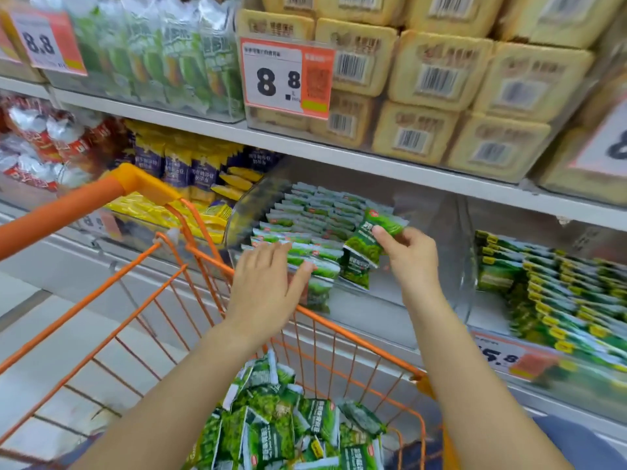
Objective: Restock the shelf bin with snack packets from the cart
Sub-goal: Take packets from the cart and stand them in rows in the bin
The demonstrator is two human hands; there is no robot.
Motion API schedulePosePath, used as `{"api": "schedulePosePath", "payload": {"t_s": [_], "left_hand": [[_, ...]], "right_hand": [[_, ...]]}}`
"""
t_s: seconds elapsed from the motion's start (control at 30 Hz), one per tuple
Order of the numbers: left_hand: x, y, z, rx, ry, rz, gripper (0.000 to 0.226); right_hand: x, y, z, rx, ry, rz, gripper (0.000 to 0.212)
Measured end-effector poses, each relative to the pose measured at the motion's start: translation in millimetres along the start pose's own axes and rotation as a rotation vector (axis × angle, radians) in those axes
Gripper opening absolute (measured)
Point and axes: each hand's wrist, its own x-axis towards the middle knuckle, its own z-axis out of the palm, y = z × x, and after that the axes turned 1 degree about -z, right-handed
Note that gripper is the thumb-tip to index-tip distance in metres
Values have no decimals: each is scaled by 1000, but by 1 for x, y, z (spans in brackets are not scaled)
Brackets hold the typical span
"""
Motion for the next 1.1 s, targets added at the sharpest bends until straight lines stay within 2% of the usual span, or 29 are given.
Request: {"api": "schedulePosePath", "payload": {"t_s": [0.07,0.13,0.27,0.47,0.6,0.73,0.83,0.97,1.1], "left_hand": [[-2,-7,7,78,-14,22,83],[-4,-6,9,84,14,35,81],[-4,-6,11,76,45,29,77],[-4,-6,12,78,34,21,77],[-6,-7,13,85,47,27,71],[-6,-6,11,84,51,34,67],[-6,-6,11,80,56,38,63],[-6,-7,12,77,65,38,59],[-5,-7,13,81,77,46,56]], "right_hand": [[18,8,-6,-244,-80,149,29],[27,11,-1,-352,-240,376,47],[32,11,20,-284,-354,564,54],[28,17,34,-411,-396,555,30],[22,15,26,-563,-442,527,31],[24,20,28,-687,-411,451,37],[27,23,33,-700,-386,385,29],[27,23,35,-704,-360,309,41],[24,19,37,-699,-465,365,55]]}}
